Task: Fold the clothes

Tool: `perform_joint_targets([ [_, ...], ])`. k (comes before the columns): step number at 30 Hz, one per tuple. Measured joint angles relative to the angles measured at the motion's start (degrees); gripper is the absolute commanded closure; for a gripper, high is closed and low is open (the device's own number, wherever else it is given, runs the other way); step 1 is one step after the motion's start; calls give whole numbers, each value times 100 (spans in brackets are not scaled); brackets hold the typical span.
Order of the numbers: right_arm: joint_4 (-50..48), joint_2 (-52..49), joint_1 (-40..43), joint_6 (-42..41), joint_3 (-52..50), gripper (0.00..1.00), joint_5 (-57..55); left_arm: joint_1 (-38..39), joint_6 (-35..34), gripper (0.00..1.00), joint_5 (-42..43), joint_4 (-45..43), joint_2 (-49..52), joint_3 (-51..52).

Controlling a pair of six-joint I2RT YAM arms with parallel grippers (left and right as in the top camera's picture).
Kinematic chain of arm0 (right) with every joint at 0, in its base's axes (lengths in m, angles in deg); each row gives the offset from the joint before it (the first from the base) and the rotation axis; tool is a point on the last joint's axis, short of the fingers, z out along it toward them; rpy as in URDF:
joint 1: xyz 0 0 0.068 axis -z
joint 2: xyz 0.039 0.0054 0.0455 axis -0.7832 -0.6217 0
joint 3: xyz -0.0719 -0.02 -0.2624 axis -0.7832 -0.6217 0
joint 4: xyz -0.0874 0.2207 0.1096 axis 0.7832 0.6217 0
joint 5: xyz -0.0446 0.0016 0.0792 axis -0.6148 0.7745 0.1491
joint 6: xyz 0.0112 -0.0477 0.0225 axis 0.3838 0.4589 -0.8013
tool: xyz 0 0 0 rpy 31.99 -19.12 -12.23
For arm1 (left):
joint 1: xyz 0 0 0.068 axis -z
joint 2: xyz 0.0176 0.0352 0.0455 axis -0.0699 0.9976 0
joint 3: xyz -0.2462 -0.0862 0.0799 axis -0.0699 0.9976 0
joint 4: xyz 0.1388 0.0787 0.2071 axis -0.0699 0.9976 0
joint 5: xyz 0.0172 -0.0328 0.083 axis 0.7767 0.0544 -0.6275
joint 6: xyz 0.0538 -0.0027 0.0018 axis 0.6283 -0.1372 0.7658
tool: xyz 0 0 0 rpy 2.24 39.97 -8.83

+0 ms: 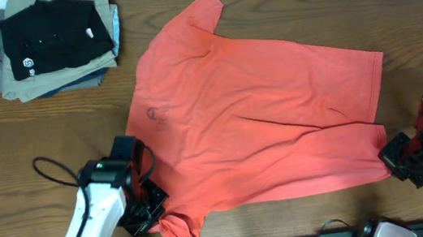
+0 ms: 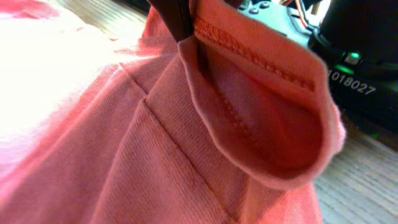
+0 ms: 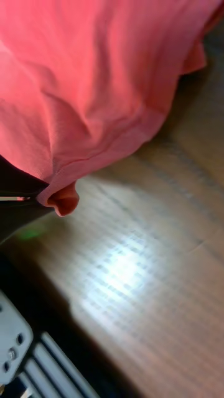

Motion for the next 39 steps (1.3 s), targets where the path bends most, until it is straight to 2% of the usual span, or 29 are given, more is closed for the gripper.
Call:
perform_joint_targets([
  [3, 114, 284, 0, 4, 0, 99, 37, 0, 0, 93, 31, 101, -310, 0],
  [6, 155, 509, 0, 22, 0, 99, 175, 2, 11, 85, 61, 105, -511, 0],
  [10, 173, 669, 0, 24, 0, 99, 365, 0, 42, 83, 101, 9, -568, 0],
  [16, 164, 682, 0, 24, 0, 99, 472, 0, 39, 84, 136, -431, -568, 0],
  [20, 122, 682, 0, 24, 0, 99, 505, 0, 46, 94, 138, -599, -568, 0],
  [27, -81, 682, 0, 24, 0, 99, 527, 0, 83, 94, 138, -997, -568, 0],
  [39, -116, 682, 0, 98, 0, 99, 542, 2, 146, 94, 140, -1163, -476, 0],
])
